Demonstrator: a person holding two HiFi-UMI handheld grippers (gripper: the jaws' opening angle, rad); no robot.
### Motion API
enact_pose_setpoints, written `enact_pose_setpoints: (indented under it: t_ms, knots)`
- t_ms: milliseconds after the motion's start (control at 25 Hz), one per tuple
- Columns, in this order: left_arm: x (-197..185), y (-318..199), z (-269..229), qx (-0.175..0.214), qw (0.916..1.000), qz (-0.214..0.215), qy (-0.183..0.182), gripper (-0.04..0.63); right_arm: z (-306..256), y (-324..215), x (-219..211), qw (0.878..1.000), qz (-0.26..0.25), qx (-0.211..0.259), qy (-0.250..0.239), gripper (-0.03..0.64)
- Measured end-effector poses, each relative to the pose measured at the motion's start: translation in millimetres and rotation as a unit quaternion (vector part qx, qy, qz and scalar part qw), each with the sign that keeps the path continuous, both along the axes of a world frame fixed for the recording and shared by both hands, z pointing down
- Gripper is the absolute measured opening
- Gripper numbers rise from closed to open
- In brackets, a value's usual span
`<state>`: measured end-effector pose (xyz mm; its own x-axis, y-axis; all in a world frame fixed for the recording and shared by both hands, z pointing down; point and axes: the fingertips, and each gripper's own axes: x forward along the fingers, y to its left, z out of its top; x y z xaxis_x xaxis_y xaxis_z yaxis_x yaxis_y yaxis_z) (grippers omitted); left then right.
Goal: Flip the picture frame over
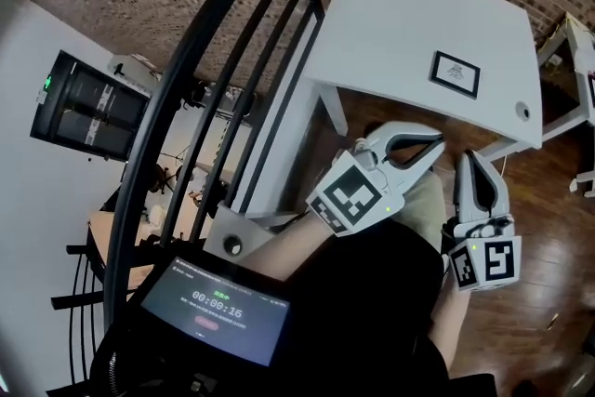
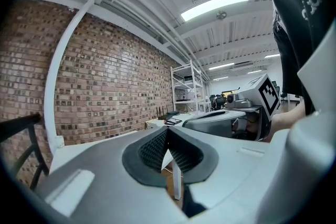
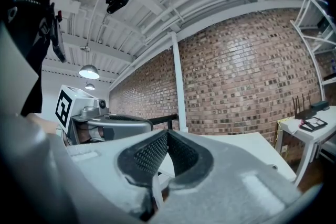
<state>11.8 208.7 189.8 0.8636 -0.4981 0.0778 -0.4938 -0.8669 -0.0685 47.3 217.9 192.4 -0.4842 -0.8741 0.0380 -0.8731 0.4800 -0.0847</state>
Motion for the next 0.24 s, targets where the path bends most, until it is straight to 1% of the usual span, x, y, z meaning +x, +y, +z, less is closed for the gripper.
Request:
enact_pose_setpoints:
  t_ms: [240]
  knots:
    - [-0.4,-2.7,0.7,-0.001,1.0,-0.001,-0.006,0.015,3.3,-2.7,-3.8,1.0,-0.007,-0.003,-0.003,-0.008]
